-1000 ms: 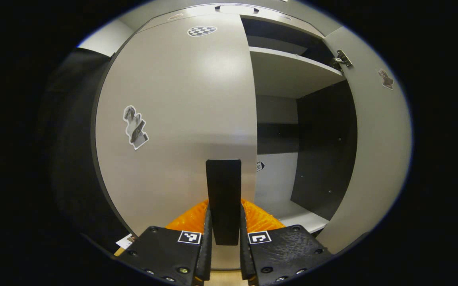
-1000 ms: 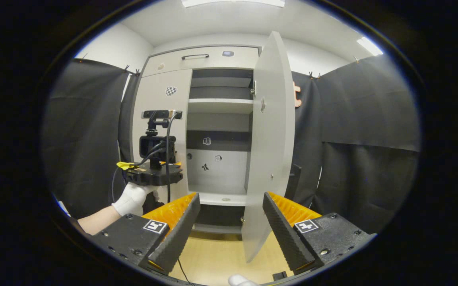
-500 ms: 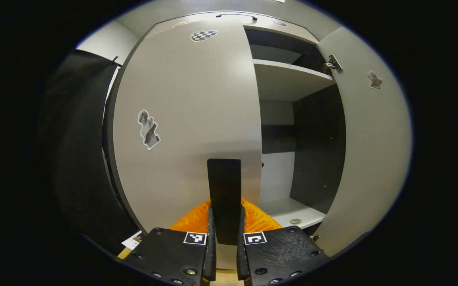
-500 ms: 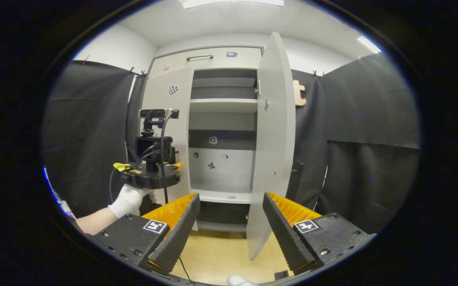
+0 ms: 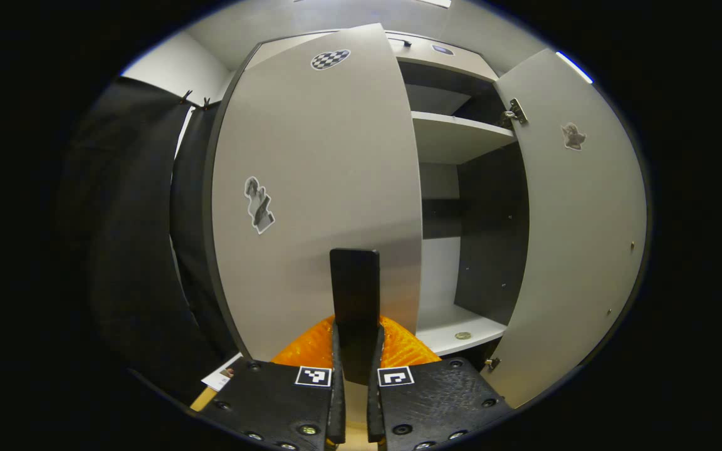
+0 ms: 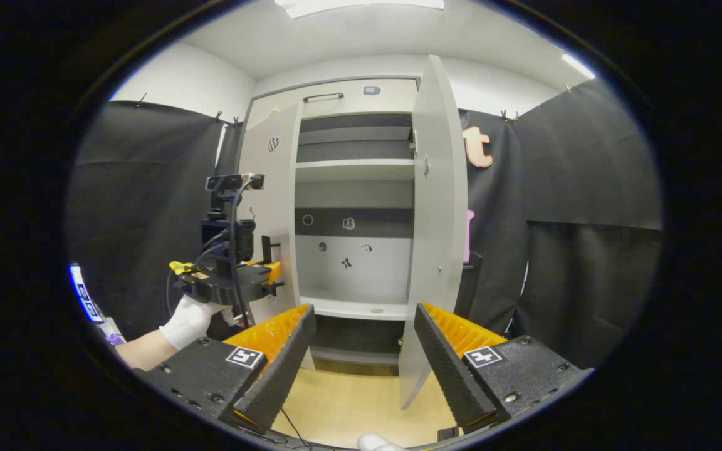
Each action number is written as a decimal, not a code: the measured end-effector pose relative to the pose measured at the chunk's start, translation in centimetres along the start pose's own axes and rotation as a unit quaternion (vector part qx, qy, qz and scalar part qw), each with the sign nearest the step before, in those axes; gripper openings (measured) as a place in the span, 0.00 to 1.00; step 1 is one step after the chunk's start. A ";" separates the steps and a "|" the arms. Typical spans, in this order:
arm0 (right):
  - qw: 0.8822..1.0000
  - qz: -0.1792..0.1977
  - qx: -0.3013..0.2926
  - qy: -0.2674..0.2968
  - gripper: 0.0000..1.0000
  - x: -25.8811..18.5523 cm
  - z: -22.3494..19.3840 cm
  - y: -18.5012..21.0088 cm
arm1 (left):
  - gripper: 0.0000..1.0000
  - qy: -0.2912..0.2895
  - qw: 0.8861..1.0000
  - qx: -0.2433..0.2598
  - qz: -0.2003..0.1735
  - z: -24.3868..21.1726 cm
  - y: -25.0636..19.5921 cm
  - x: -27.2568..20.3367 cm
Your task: Open the right door of the double-door shoe cabinet with the right hand, and open the left door with the left hand.
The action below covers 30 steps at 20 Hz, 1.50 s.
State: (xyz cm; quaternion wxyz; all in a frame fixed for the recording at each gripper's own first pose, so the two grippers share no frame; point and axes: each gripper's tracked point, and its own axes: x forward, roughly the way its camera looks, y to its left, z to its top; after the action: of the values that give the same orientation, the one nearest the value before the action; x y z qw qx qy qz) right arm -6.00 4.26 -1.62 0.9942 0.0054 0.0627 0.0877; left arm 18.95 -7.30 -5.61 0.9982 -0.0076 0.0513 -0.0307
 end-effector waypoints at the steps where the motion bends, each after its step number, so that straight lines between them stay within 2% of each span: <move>1: 1.000 0.003 0.000 0.000 1.00 0.1 -0.1 0.1 | 0.12 0.002 1.000 -0.007 -0.002 -0.1 0.1 -0.2; 10: 1.000 0.027 -0.002 -0.003 1.00 1.1 0.4 1.4 | 0.12 0.000 1.000 -0.019 0.001 0.1 2.6 -4.3; 13: 0.999 0.035 -0.002 0.000 1.00 1.5 0.2 1.8 | 0.12 0.000 1.000 -0.005 0.013 -0.1 4.0 -5.4; 15: 0.999 0.040 -0.001 0.004 1.00 1.8 0.1 2.3 | 0.04 0.001 1.000 -0.016 0.012 -0.1 4.4 -6.1; 16: 0.999 0.043 -0.001 0.005 1.00 1.9 0.1 2.6 | 0.12 0.001 1.000 -0.019 0.010 -0.1 4.7 -6.2; 17: 0.999 0.046 -0.001 0.005 1.00 2.0 0.0 2.8 | 0.04 0.002 1.000 -0.017 0.012 -0.1 5.1 -6.5; 21: 0.998 0.056 -0.002 0.002 0.99 2.0 0.1 4.1 | 0.04 0.003 0.999 -0.006 0.033 -0.2 7.4 -8.4; 23: 0.998 0.061 -0.001 0.002 0.99 2.3 0.2 4.5 | 0.00 0.005 0.999 -0.015 0.043 -0.4 8.9 -8.9; 26: 0.998 0.068 0.000 0.007 1.00 2.3 -0.2 5.5 | 0.00 0.005 0.998 -0.003 0.059 -0.5 10.6 -9.6; 27: 0.997 0.071 -0.001 0.008 1.00 2.2 -0.3 5.8 | 0.08 0.003 0.998 0.000 0.067 -0.6 11.3 -9.9; 28: 0.997 0.072 -0.001 0.008 1.00 2.2 -0.3 6.2 | 0.08 0.004 0.997 0.000 0.073 -0.7 12.1 -10.2; 29: 0.997 0.073 -0.001 0.008 0.99 2.0 -0.4 6.4 | 0.00 0.002 0.997 0.000 0.078 -0.7 13.0 -10.4; 30: 0.997 0.075 0.000 0.009 0.99 2.0 -0.5 6.7 | 0.08 0.005 0.997 0.000 0.083 -0.8 13.8 -10.7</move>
State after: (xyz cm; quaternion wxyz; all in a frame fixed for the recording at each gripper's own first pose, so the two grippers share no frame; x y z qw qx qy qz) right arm -5.26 11.17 -2.24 0.9842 0.0088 0.0711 0.1618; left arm 9.12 7.08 -5.61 0.9970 -0.0033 0.0562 0.0522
